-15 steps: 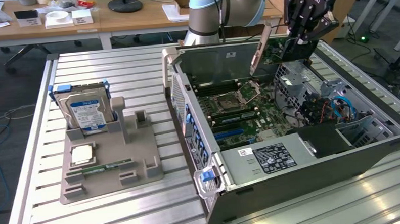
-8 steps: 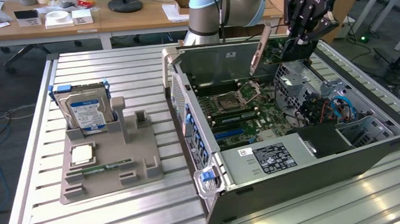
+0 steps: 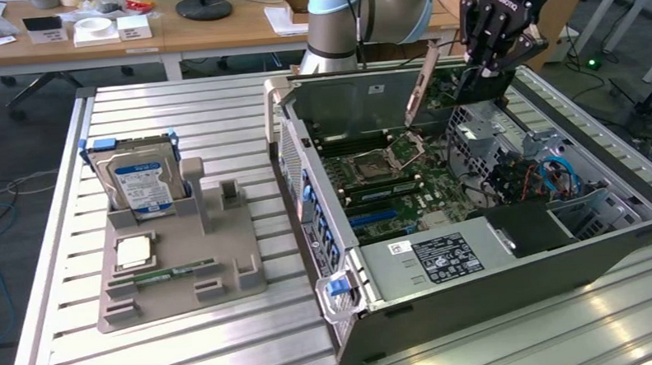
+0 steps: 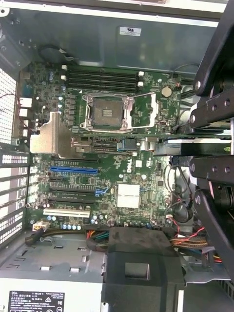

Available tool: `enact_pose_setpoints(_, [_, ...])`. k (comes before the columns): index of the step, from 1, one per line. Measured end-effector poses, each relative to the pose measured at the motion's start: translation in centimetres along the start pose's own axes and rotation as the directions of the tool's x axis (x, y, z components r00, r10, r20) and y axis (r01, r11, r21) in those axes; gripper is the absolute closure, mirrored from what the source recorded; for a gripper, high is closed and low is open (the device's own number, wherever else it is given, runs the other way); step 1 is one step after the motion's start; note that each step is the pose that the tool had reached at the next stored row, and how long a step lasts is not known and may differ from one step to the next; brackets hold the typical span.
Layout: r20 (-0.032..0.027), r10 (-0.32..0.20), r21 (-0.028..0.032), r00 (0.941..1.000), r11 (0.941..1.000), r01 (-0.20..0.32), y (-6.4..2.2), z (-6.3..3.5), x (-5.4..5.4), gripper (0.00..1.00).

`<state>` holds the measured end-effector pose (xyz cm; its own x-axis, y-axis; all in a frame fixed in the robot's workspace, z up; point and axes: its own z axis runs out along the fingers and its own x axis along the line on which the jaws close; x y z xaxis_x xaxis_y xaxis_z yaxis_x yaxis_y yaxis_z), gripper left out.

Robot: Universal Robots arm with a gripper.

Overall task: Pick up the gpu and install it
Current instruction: 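Insert the gpu into the slot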

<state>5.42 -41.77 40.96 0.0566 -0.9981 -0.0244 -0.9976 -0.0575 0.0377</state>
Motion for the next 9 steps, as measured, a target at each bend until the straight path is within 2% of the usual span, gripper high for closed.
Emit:
enact_pose_setpoints(5, [0.0001, 0.000, 0.0003, 1.0000, 1.0000, 0.000, 0.08, 0.02, 0.00, 0.74])
enact_pose_setpoints(9, [-0.0002, -0.003, 0.0033, 1.0000, 1.0000, 0.003, 0.55, 0.07, -0.03, 0.74])
